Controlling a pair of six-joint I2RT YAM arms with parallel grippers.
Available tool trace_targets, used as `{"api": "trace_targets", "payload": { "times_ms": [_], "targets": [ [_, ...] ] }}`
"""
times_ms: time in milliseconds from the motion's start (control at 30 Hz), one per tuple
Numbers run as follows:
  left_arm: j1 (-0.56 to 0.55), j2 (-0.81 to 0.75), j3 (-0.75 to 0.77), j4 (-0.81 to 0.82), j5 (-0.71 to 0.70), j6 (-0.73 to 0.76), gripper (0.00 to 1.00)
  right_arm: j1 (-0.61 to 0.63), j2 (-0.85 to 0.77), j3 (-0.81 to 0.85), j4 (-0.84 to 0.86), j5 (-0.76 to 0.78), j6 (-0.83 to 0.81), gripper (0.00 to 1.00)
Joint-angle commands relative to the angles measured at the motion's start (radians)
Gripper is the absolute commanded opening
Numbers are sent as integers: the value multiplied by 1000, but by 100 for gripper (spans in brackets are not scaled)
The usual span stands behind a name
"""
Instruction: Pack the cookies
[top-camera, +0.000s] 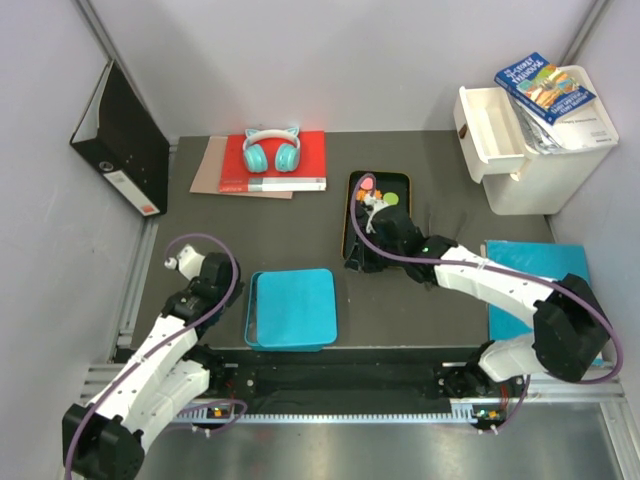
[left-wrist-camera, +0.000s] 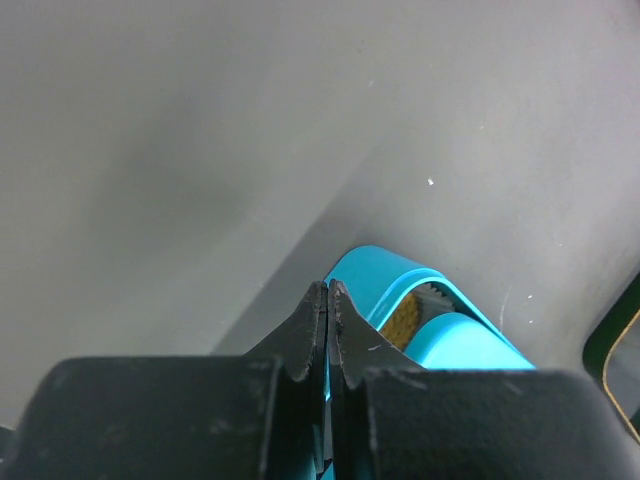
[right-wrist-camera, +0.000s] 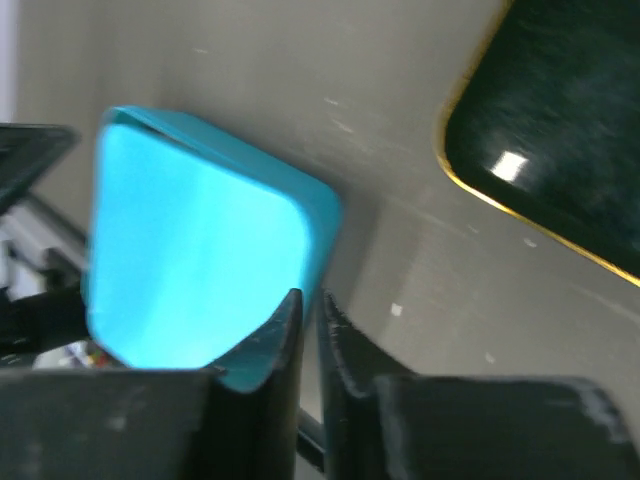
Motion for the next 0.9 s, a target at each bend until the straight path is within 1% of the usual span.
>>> {"api": "trace_targets", "payload": {
  "times_ms": [0,167,333,533,667,867],
  "targets": [
    [5,-7,-5,-6,-11,-2,0,35,-19,-55,-103,106,-39,0],
    [5,-8,-22,-15,-9,-5,0,87,2,-72,-138,141,-51,0],
    [5,-22,-34,-20,1,-9,0,138,50,-62,-143,142,-48,0],
    [5,-27,-45,-18,32,-22,0,227,142,10,-152,133,-52,0],
    [5,-42,-44,-24,32,-19,0,247,188,33,-140,113,-46,0],
    [5,-47,-48,-24,38,-17,0,255,194,50,-132,98,-40,0]
  ]
}}
